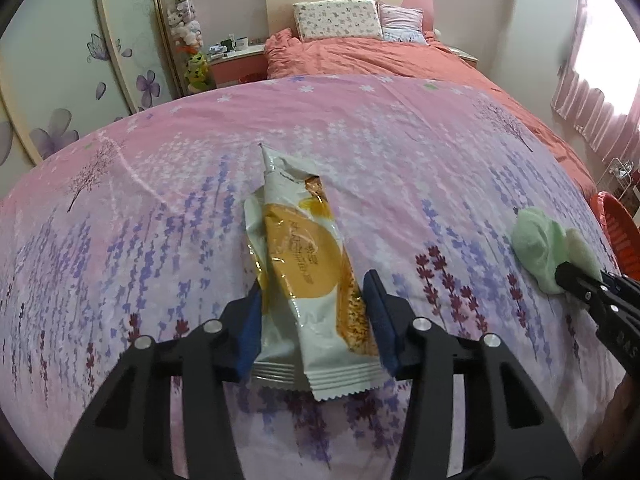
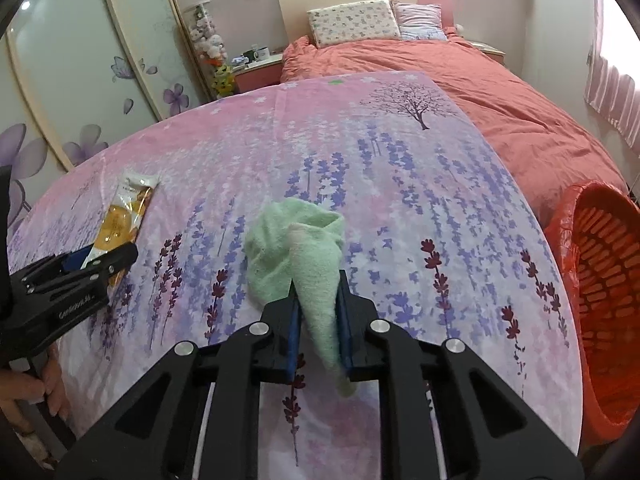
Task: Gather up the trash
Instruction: 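Grasp the snack wrapper with the left tool and lift it, then carry wrapper and mint cloth over the orange basket and open both tools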
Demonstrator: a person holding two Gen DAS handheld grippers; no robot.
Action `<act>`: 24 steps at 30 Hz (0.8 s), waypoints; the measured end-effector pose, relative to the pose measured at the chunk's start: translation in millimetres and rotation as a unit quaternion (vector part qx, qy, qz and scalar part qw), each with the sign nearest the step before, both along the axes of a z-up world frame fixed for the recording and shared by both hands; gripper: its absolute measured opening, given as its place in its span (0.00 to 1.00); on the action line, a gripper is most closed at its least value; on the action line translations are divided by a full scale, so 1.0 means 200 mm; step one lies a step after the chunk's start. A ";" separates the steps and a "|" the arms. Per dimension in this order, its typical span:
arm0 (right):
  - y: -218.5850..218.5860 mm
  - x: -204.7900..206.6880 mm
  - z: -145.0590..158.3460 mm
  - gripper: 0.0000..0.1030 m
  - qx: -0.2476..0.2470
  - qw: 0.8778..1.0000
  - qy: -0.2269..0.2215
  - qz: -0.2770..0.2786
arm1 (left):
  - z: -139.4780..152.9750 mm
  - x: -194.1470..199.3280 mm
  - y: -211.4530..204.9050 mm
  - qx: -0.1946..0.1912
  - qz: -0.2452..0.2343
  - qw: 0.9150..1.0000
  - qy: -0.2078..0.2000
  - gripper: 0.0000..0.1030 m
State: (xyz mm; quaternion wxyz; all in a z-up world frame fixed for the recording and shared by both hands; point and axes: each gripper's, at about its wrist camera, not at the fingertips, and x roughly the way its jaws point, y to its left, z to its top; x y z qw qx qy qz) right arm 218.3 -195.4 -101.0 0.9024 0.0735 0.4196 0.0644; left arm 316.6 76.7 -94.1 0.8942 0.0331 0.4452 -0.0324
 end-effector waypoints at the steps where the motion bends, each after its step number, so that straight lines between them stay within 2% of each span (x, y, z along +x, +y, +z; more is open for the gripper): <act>1: 0.00 0.00 0.00 0.13 -0.003 1.000 0.000 -0.002 | 0.00 0.00 0.00 0.001 0.003 1.000 -0.003 0.50; 2: 0.01 -0.01 0.00 0.11 -0.007 1.000 0.000 -0.005 | 0.00 0.01 -0.01 -0.001 0.004 1.000 -0.005 0.50; 3: 0.01 -0.01 0.00 0.09 -0.007 1.000 0.000 -0.005 | 0.00 0.01 -0.01 -0.002 0.003 1.000 -0.007 0.42; 6: 0.00 -0.04 0.00 0.08 0.009 1.000 0.001 -0.006 | 0.00 0.00 -0.04 0.001 -0.013 1.000 -0.011 0.33; 13: -0.07 -0.16 0.10 0.08 0.039 0.999 -0.026 -0.014 | 0.06 -0.07 -0.03 -0.021 -0.024 0.999 -0.025 0.31; 19: -0.15 -0.24 0.23 0.08 0.050 0.997 -0.057 -0.028 | 0.23 -0.15 -0.09 -0.029 -0.043 0.997 -0.058 0.32; 24: -0.25 -0.33 0.38 0.08 0.054 0.993 -0.096 -0.046 | 0.39 -0.25 -0.21 -0.042 -0.077 0.993 -0.083 0.32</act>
